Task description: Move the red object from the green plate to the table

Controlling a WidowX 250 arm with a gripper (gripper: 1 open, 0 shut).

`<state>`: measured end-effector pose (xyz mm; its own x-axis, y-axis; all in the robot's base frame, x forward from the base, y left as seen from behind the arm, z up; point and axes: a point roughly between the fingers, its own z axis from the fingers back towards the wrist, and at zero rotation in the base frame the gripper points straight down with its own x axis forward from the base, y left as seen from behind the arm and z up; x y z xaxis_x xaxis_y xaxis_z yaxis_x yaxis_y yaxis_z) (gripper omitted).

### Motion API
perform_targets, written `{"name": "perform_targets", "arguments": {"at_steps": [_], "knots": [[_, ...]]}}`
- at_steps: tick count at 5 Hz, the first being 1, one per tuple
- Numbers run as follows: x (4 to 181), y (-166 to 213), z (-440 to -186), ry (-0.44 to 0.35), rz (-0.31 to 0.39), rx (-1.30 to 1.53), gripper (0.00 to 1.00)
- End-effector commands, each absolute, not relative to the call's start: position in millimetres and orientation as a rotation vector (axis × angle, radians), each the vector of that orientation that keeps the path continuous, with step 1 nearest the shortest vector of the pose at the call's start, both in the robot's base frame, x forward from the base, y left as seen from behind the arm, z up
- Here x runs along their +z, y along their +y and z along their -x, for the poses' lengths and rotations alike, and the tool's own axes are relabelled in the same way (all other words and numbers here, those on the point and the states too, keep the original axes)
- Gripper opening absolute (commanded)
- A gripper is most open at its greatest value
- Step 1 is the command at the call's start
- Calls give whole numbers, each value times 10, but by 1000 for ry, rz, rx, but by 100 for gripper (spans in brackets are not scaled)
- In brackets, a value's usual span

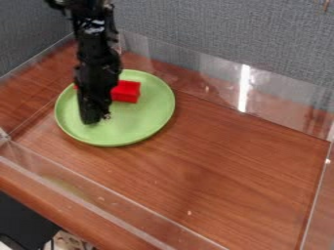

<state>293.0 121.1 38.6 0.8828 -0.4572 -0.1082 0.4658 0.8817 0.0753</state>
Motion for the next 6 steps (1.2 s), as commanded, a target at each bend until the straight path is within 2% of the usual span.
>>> {"name": "perform_targets", "arguments": {"at_steps": [1,3,5,6], "knots": [[694,1108,-2988,14,-145,-495,0],[837,1319,-3048,5,-153,-488,0],[700,1373,-3001,12,-148,-526,0],[977,1277,-3064,-25,-208,-540,0]]}}
